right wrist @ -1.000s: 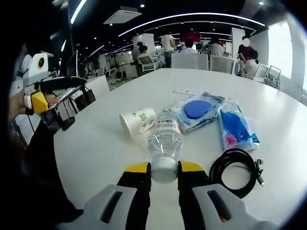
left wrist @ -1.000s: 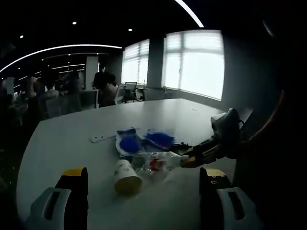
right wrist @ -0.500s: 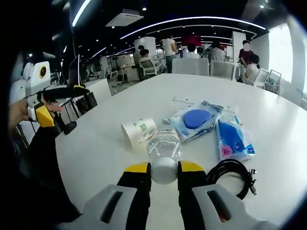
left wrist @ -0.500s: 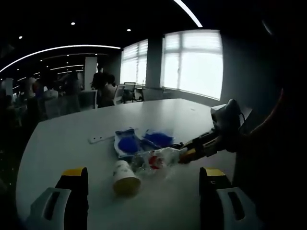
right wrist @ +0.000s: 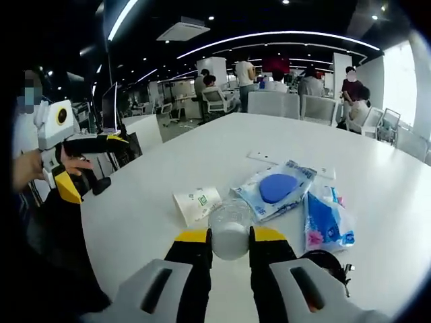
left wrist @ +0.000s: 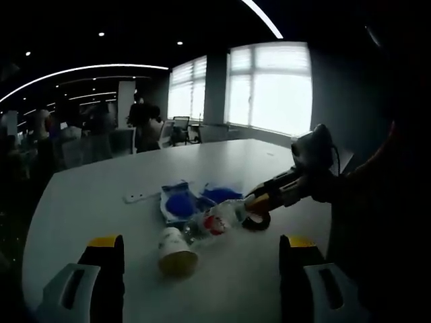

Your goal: Arrange the tabletop items into an orderly group along one side of the table until the central work area is clear of visible clutter.

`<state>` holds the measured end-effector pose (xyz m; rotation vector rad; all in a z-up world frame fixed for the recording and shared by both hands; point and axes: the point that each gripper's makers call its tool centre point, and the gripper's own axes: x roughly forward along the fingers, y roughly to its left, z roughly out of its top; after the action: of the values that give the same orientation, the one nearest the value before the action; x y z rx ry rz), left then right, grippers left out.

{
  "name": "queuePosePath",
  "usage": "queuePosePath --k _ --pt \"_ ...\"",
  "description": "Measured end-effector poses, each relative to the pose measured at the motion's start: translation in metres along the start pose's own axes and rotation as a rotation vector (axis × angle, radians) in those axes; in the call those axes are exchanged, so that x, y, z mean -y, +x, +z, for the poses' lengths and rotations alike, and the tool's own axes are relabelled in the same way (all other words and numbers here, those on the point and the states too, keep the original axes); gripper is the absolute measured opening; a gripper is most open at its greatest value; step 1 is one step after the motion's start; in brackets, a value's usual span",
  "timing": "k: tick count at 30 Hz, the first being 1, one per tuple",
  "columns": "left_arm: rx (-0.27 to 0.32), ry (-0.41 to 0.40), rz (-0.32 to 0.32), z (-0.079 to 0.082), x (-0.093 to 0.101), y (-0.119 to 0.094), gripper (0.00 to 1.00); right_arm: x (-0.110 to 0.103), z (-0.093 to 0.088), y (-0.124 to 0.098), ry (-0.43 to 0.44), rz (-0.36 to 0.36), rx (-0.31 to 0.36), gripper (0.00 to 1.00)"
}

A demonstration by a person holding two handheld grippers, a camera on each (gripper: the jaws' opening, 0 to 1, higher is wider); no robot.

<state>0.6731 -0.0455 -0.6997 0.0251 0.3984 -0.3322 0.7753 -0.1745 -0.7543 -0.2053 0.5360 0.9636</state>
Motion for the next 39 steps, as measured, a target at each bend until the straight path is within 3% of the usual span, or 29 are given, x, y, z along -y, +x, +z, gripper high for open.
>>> queuePosePath --k 21,39 --pt "0.005 -0.007 0.013 0.003 -0.017 0.002 0.93 -0.005 0.057 0.024 -0.112 0.077 0.001 0.15" --pt "0.007 -0.018 0.024 -0.001 -0.026 -0.003 0.93 -0.008 0.086 0.062 -0.176 0.125 -0.047 0.16"
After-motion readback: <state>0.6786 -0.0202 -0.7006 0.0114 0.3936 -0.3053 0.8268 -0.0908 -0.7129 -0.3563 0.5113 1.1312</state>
